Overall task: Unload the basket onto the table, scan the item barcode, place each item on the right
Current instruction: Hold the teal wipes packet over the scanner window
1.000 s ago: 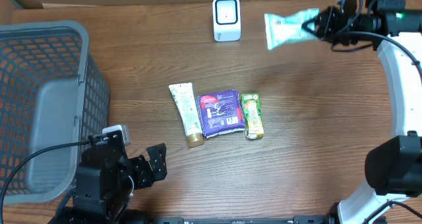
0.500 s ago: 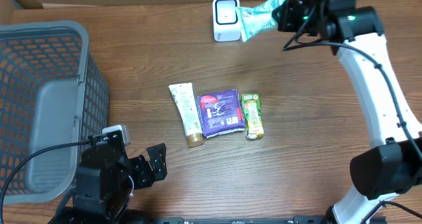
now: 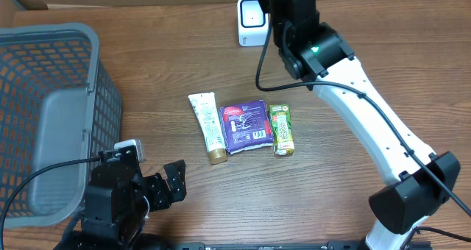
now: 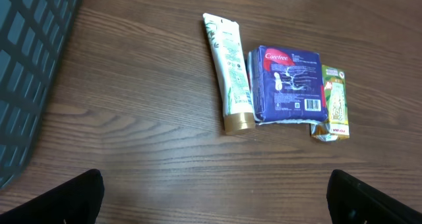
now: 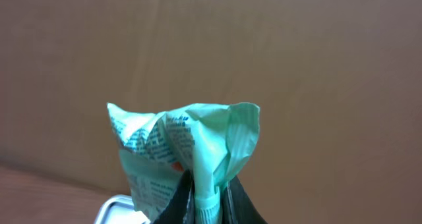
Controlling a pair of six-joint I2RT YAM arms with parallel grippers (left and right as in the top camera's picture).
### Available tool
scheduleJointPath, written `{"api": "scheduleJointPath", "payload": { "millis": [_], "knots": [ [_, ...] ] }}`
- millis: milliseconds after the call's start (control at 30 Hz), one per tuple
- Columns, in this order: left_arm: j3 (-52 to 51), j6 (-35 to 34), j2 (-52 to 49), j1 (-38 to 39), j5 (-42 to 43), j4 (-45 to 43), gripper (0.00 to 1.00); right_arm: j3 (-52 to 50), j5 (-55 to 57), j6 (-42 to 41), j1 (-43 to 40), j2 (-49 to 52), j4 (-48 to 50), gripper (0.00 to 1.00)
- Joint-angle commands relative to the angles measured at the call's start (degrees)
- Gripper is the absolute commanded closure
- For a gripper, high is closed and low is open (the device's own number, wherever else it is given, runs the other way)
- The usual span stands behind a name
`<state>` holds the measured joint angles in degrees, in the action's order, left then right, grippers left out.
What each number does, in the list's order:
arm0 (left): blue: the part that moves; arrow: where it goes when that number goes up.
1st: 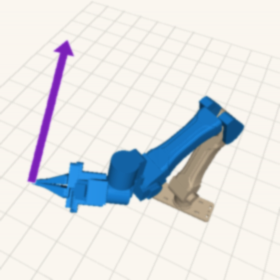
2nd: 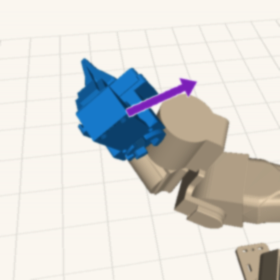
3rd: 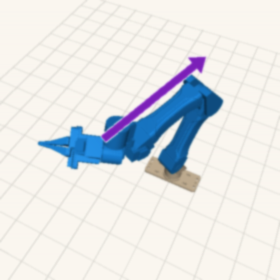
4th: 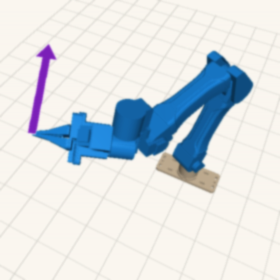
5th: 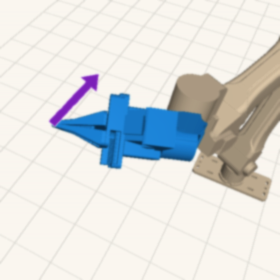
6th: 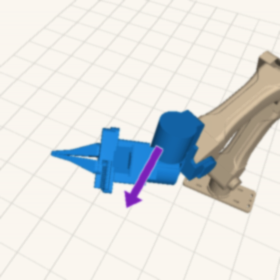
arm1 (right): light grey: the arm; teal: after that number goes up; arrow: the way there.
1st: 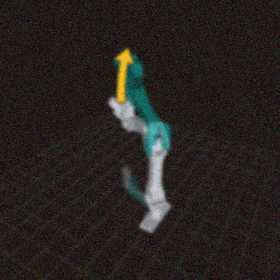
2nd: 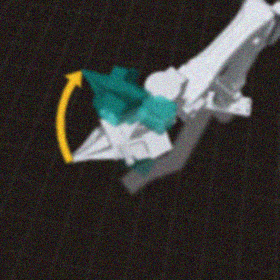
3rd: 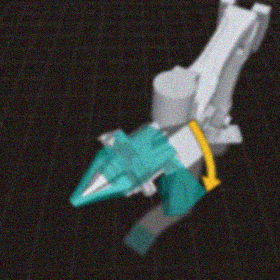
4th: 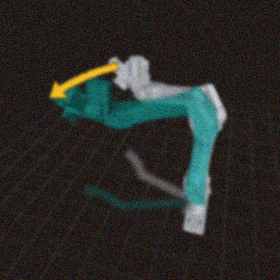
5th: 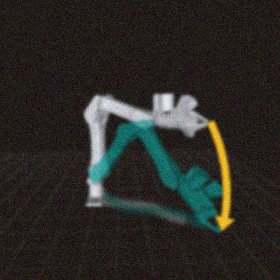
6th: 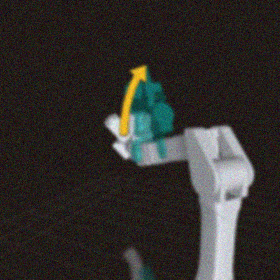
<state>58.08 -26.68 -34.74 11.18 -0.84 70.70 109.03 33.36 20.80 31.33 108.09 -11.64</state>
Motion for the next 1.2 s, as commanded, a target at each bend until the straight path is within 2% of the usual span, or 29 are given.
{"api": "scheduleJointPath", "payload": {
  "millis": [0, 100, 233, 367, 533, 767, 1167],
  "knots": [
    [-0.5, -0.4, 0.7, 0.3, 0.4, 0.0, 0.0, 1.5, 4.9, 10.4, -1.0, 3.9, 2.4, 0.96],
    [-0.5, -0.4, 0.7, 0.3, 0.4, 0.0, 0.01, 1.5, 4.9, 13.5, -1.0, 6.5, 3.9, 0.96],
    [-0.5, -0.4, 0.7, 0.3, 0.4, 0.0, 0.0, 1.5, 3.1, 22.3, -0.8, 11.3, 7.6, 0.96],
    [-0.5, -0.4, 0.7, 0.3, 0.4, 0.0, 0.0, 1.5, 2.6, 33.4, -0.5, 16.9, 14.3, 0.96],
    [-0.5, -0.4, 0.7, 0.3, 0.4, 0.0, 0.0, 1.5, 2.6, 40.5, -0.5, 23.4, 23.3, 0.96],
    [-0.5, -0.4, 0.7, 0.3, 0.4, 0.0, 0.01, 1.5, 1.8, 45.6, -0.4, 29.4, 29.0, 0.96],
    [-0.5, -0.4, 0.7, 0.3, 0.4, 0.0, 0.01, 1.5, -0.5, 45.7, -1.4, 32.2, 29.7, 0.96]
  ]
}}
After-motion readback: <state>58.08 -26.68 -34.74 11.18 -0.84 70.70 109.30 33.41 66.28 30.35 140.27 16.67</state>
